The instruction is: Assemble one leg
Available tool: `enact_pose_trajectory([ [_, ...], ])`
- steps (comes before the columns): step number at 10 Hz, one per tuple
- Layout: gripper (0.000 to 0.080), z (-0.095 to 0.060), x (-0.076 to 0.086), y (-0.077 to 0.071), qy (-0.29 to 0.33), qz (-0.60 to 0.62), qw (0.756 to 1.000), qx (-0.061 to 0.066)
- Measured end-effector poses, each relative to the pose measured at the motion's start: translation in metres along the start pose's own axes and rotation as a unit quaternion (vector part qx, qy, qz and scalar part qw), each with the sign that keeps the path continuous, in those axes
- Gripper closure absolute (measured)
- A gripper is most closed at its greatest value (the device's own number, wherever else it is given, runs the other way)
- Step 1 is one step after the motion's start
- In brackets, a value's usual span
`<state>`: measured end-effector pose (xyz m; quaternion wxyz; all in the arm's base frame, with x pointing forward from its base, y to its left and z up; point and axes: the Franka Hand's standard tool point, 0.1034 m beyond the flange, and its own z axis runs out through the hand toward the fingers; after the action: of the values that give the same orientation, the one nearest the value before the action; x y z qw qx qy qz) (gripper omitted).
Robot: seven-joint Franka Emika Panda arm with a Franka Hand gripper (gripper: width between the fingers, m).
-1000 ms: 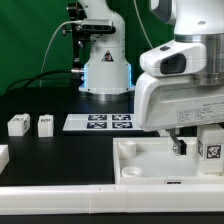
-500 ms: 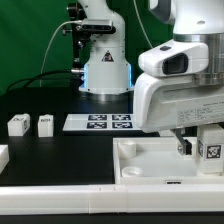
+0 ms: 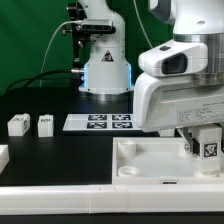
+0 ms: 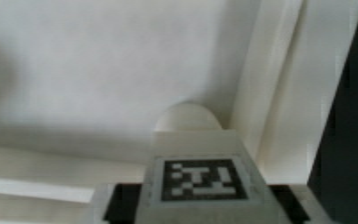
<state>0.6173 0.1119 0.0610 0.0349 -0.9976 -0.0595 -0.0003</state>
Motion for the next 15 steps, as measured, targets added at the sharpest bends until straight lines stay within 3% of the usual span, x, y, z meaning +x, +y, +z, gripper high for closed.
enact_pose_trajectory([
  [1,0.053,0.0,0.0,0.0002,0.0,-0.004,1.0,0.0],
  [4,0.0528,0.0012,-0.0006,-0.0032,0.001,0.168,0.986,0.01],
  [7,0.0528,0.0034,-0.002,-0.007,0.003,0.349,0.937,0.017],
  [9,0.0528,0.0034,-0.0021,-0.0082,0.002,0.471,0.882,0.016],
  [10,0.0528,0.0033,-0.002,-0.0082,0.001,0.546,0.838,0.017],
  [11,0.0528,0.0032,-0.0019,-0.0085,0.0,0.571,0.821,0.017],
  [12,0.0528,0.0029,-0.0016,-0.0083,0.0,0.622,0.783,0.017],
  [13,0.0528,0.0029,-0.0016,-0.0085,0.0,0.648,0.762,0.016],
  [14,0.0528,0.003,-0.0016,-0.008,-0.002,0.697,0.717,0.018],
  [15,0.0528,0.003,-0.0015,-0.0079,-0.002,0.715,0.699,0.018],
])
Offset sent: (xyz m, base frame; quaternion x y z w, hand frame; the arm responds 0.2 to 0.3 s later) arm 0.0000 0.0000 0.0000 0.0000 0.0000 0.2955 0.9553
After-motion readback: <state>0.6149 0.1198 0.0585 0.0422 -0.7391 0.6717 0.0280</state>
